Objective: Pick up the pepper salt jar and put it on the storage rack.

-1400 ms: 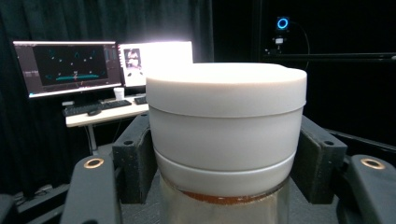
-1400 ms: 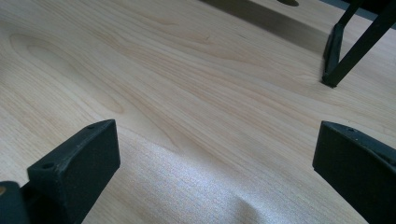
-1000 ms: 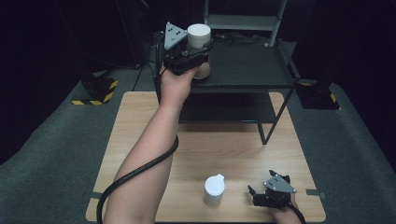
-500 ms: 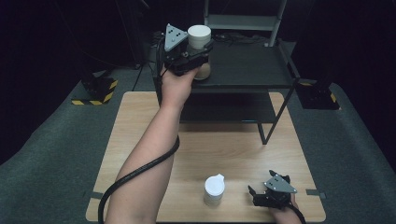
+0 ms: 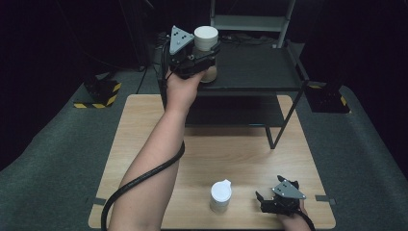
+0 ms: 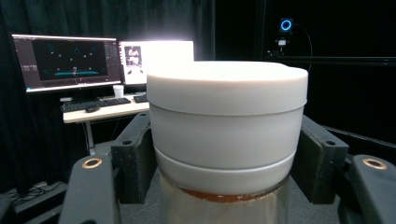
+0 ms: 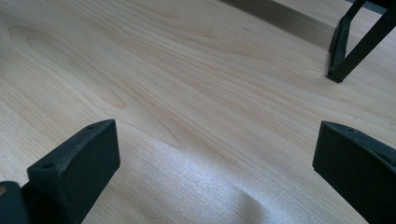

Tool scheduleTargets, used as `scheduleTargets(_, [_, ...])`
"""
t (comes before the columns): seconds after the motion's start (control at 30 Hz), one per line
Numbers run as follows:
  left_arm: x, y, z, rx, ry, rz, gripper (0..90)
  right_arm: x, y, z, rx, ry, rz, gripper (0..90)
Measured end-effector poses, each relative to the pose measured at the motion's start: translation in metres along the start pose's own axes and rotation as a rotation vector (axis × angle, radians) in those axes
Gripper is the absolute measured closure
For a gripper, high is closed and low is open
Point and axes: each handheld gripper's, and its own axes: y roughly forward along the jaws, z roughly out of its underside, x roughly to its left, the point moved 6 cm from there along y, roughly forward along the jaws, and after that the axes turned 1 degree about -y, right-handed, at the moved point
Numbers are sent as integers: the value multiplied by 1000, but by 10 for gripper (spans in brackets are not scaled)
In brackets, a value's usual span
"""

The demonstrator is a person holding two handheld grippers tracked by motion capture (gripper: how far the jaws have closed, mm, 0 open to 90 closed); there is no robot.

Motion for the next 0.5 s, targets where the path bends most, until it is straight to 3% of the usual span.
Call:
scheduleTargets(0.17, [0, -1, 0, 3, 0, -2, 316, 0, 0, 1, -5, 2, 0, 0])
scheduleTargets(0.3, [0, -1, -1, 4, -19, 6, 245, 0, 0, 0, -4, -2, 1, 0])
scheduleTargets(0.37, [-2, -1, -2, 7, -16, 6, 196, 0, 0, 0, -1, -5, 0, 0])
scheduleTargets(0.47, [-9, -2, -3, 23, -10, -16, 5, 1, 0, 0, 3, -7, 0, 0])
scheduleTargets(0.5, [-9, -2, -3, 28, -15, -4, 5, 1, 0, 0, 3, -9, 0, 0])
